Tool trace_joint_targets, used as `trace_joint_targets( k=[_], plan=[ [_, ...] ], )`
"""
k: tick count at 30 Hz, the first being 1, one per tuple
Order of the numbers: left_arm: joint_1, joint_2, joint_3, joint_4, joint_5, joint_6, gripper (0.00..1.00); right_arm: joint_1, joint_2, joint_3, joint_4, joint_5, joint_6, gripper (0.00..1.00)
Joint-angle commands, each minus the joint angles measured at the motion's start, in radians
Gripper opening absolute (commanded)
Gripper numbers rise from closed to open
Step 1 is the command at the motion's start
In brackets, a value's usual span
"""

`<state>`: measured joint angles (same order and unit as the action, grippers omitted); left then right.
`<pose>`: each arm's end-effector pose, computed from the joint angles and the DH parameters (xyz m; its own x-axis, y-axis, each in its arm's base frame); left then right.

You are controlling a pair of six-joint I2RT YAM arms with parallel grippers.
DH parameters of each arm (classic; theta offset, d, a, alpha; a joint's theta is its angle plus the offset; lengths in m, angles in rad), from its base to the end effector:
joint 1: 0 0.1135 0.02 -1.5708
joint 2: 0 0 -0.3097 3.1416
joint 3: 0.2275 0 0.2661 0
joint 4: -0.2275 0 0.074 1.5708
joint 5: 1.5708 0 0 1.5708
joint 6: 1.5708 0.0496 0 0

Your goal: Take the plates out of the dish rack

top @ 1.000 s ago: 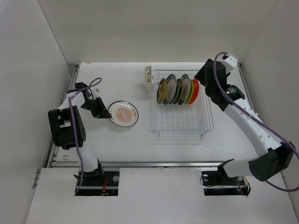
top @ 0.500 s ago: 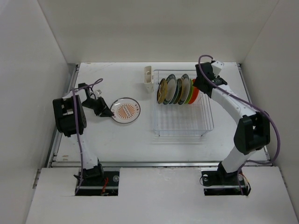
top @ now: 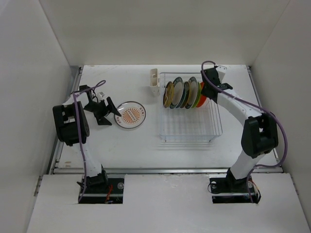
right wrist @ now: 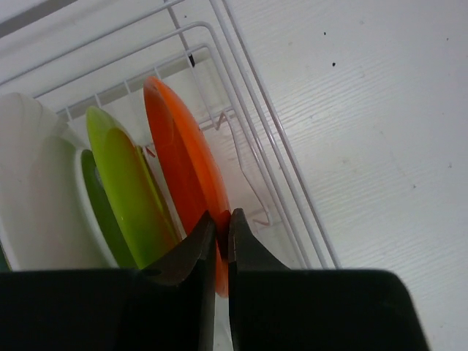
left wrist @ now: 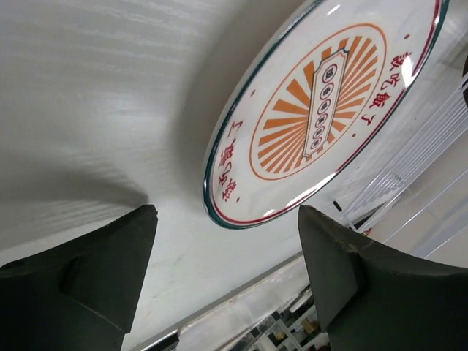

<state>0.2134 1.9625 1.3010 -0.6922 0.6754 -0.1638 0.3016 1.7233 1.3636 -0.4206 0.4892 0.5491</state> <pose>0.4013 0.0552 0.1778 -0.9361 -0.3331 -0.1130 -0.1888 0.7470 -0.6375 0.4027 0.1009 0.3017 -0.5434 0.3134 -0.7788 0.3990 0.9126 0.0889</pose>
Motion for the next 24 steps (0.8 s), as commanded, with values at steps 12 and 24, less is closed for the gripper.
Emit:
trace_joint_targets(
  k=[12, 24],
  plan=[
    [-0.017, -0.342, -0.052, -0.154, 0.013, 0.116, 0.79, 0.019, -0.264, 0.034, 0.000, 0.229, -0.097, 0.00],
    [-0.106, -0.626, 0.060, -0.274, 0.054, 0.377, 0.82, 0.272, -0.482, 0.137, -0.193, 0.426, -0.100, 0.00]
  ],
)
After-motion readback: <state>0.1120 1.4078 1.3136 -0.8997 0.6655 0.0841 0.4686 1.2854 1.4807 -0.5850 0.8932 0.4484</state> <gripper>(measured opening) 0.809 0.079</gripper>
